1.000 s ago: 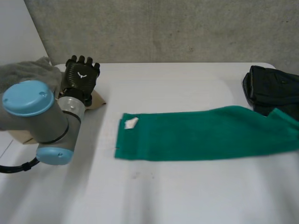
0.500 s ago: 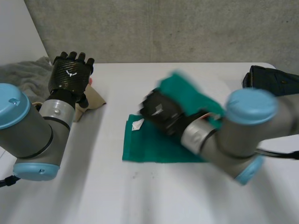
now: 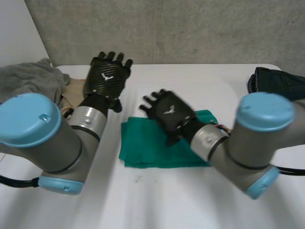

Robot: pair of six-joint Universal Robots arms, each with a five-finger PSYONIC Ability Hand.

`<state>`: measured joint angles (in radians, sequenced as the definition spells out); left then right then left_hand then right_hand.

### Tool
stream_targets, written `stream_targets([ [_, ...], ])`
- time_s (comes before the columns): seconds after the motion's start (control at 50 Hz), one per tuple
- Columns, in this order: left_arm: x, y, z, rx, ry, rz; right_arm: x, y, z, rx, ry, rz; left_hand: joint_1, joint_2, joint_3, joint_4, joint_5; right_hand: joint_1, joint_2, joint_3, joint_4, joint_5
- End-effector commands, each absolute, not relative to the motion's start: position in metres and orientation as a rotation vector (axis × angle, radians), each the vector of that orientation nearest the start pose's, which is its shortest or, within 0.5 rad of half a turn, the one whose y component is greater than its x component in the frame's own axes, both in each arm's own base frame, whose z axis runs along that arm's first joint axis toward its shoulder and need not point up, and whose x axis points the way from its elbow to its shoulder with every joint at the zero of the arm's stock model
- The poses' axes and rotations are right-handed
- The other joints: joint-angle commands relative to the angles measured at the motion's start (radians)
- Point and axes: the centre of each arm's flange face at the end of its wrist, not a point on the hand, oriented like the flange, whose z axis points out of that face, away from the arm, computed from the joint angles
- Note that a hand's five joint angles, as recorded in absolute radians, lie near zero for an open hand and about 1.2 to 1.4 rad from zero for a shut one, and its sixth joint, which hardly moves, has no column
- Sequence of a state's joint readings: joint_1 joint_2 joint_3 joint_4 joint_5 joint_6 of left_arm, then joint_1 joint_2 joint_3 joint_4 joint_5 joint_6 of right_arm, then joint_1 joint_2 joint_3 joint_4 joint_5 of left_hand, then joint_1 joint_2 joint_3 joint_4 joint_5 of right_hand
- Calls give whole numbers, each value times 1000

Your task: Fold the laundry.

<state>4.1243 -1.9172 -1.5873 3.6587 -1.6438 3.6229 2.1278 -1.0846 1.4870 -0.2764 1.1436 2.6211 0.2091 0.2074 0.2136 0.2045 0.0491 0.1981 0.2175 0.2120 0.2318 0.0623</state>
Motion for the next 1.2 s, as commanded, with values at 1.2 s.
stream_targets([
  [1.2,-341,-217,226,954,2073,-2414,297,-279,212,-698,2062,-1559,-13,-12,-18,-9,-28,-24,-43,-38,-57,-62],
])
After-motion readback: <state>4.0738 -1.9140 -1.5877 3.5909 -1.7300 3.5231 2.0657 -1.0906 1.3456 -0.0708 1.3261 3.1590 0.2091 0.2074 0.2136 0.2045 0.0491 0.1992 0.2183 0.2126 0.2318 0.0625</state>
